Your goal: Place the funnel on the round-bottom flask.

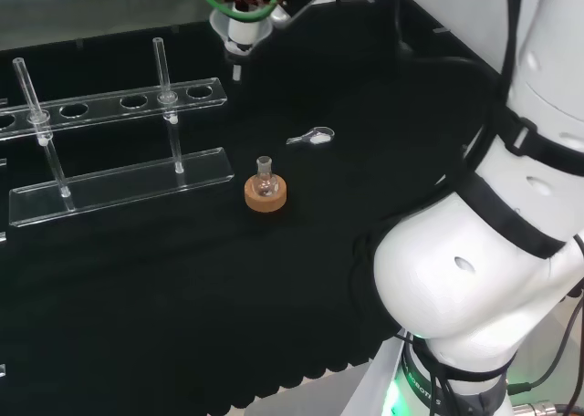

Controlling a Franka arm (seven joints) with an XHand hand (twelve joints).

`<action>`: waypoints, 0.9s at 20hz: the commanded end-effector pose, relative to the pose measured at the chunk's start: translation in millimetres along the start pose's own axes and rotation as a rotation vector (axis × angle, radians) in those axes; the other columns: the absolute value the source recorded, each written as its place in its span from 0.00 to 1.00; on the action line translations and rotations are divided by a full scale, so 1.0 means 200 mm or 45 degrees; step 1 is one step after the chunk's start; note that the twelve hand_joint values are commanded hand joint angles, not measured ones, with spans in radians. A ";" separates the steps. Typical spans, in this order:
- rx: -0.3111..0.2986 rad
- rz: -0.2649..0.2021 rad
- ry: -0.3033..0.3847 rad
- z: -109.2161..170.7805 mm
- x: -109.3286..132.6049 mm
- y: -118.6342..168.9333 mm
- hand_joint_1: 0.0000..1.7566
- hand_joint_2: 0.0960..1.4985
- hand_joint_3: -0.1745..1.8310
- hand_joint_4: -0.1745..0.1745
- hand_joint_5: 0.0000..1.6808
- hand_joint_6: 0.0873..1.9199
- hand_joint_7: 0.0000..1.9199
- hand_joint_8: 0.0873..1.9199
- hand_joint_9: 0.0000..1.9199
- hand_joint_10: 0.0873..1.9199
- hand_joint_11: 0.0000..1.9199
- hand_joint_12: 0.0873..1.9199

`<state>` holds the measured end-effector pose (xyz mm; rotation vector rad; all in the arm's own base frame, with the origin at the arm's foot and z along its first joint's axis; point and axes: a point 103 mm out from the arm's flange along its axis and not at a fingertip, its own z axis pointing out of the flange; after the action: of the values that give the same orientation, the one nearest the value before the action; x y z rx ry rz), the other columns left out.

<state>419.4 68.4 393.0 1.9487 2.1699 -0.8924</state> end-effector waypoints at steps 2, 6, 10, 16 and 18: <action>0.061 0.062 -0.034 0.09 -0.01 -0.16 0.52 0.49 0.41 0.56 0.31 0.28 0.31 0.33 0.54 0.17 0.37 0.63; 0.091 0.051 -0.040 0.15 0.02 -0.15 0.51 0.49 0.41 0.56 0.31 0.28 0.31 0.33 0.54 0.17 0.37 0.63; 0.118 0.034 -0.053 0.20 0.08 -0.11 0.51 0.49 0.41 0.56 0.32 0.28 0.31 0.33 0.54 0.17 0.38 0.63; 0.154 0.022 -0.071 0.26 0.13 -0.04 0.51 0.49 0.41 0.56 0.32 0.29 0.31 0.33 0.54 0.17 0.38 0.63; 0.167 0.018 -0.062 0.28 0.15 -0.02 0.51 0.49 0.41 0.56 0.32 0.29 0.31 0.32 0.54 0.17 0.38 0.63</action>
<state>387.2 63.9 348.4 1.9719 2.1156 -1.0751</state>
